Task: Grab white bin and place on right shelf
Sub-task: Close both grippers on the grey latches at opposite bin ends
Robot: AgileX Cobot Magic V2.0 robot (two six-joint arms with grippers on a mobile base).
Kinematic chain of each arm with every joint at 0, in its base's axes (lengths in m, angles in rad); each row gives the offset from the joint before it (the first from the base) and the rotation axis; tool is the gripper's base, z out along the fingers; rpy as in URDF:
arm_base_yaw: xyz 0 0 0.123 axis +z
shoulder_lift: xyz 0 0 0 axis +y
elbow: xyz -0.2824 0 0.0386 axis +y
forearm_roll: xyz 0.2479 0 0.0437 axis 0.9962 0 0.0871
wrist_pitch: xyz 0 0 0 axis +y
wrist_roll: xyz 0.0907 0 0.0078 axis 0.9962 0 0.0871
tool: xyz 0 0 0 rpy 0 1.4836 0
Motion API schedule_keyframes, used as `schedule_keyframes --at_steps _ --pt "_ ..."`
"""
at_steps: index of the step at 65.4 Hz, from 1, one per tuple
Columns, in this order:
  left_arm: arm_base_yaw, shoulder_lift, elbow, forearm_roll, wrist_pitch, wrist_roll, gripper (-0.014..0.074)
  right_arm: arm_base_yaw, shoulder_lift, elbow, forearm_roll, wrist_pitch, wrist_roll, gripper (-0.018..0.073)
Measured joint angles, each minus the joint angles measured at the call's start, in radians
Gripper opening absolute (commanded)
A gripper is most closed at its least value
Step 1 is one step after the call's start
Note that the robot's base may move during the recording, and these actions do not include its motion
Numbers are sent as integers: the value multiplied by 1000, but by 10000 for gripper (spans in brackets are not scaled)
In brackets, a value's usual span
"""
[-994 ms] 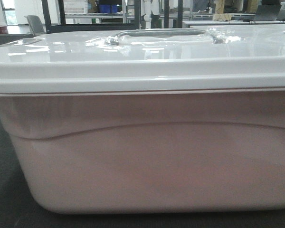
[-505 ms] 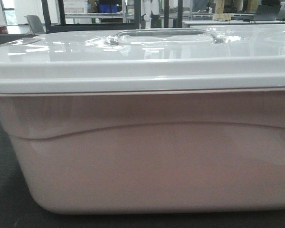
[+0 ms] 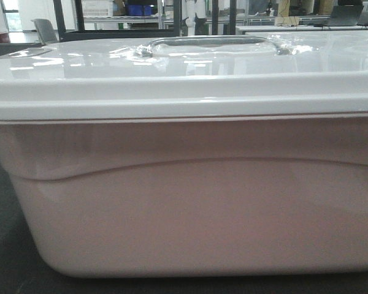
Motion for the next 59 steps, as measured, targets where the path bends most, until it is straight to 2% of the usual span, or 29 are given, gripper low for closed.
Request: schedule_keyframes --at_steps 20,24,29,31,33,37,41,46,50,54,59 --pt "0 69 0 -42 0 0 -124 0 0 -1 0 0 2 55" --pt "0 83 0 -44 0 0 -122 0 0 -1 0 0 10 101" --pt "0 95 0 -44 -5 0 -87 0 0 -1 0 0 21 241" --pt "0 99 0 -44 -8 0 -60 0 0 -1 0 0 21 288" --pt "0 101 0 -47 -11 0 -26 0 0 -1 0 0 27 372" --pt "0 111 0 -56 -20 0 84 0 0 -1 0 0 36 533" --pt "0 122 0 -63 -25 0 236 0 2 -1 0 -2 43 624" --pt "0 134 0 -76 -29 0 406 0 11 -1 0 -11 55 606" --pt "0 146 0 -81 -31 0 496 0 18 -1 0 -23 67 608" --pt "0 154 0 -91 -37 0 532 0 23 -1 0 -39 73 608" --pt "0 159 -2 -116 -51 0 530 0 27 -3 4 -57 77 608"
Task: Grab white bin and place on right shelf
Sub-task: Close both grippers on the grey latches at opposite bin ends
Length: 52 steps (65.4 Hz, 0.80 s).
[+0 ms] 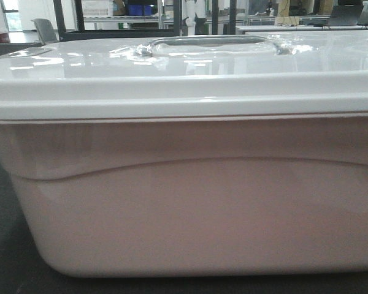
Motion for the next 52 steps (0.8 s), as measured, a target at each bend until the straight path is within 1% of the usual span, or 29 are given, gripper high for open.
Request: schedule_keyframes --at_steps 6,14,21,28,33,34,40,43,47,52 --pt "0 2 -13 -43 -2 0 518 -13 2 -12 22 -2 2 608" --pt "0 2 -48 -111 -2 0 491 -43 2 -50 76 -3 -2 608" --pt "0 2 -96 -179 -2 26 470 -81 2 -83 154 -5 -49 608" --pt "0 4 -142 -252 0 73 456 -144 18 -101 278 -2 -137 608" --pt "9 22 -173 -315 25 119 455 -205 49 -104 391 19 -218 607" --pt "13 27 -177 -331 31 131 455 -226 56 -104 431 26 -235 607" --pt "56 69 -190 -451 71 218 455 -312 116 -106 606 51 -362 607" --pt "85 96 -190 -525 96 272 455 -362 147 -106 713 51 -418 607" --pt "128 126 -190 -623 124 341 455 -405 179 -106 783 44 -468 607" --pt "173 150 -190 -687 161 398 455 -430 199 -106 799 38 -494 607"
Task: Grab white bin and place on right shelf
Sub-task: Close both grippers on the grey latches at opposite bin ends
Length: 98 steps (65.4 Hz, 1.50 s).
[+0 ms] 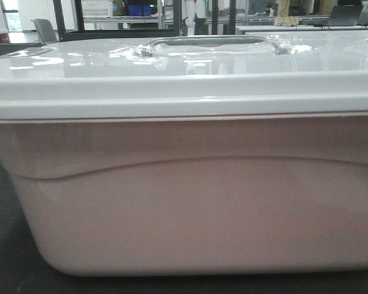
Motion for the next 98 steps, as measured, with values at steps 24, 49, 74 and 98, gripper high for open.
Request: schedule_keyframes --at_steps 24,49,74,98 --pt "96 3 182 -153 15 169 455 -7 -31 158 -21 -6 -41 607" --pt "96 -71 331 -176 13 243 451 -7 -179 297 26 -4 -77 607" --pt "96 -71 333 -182 10 253 451 59 -144 313 57 -6 -132 607" --pt "96 -71 333 -182 10 256 451 59 -56 313 89 -14 -172 607"
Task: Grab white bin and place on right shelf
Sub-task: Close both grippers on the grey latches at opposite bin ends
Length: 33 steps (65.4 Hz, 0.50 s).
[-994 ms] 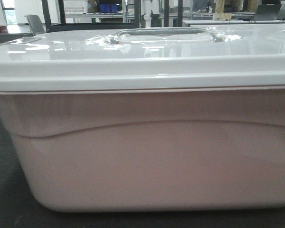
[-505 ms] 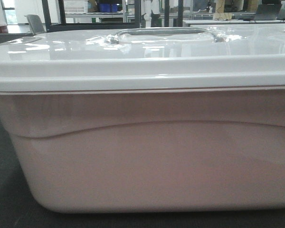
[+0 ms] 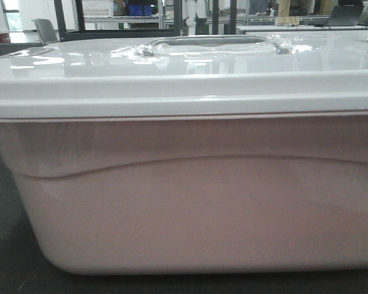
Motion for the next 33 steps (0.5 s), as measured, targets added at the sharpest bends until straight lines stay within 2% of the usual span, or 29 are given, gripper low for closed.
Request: schedule_keyframes --at_steps 12,24,33 --pt "0 0 0 0 0 4 451 20 1 0 17 -2 -9 607" --pt "0 0 0 0 -2 4 451 87 1 0 17 -7 -12 607" --pt "0 0 0 0 -2 5 451 92 1 0 17 -7 -9 607"
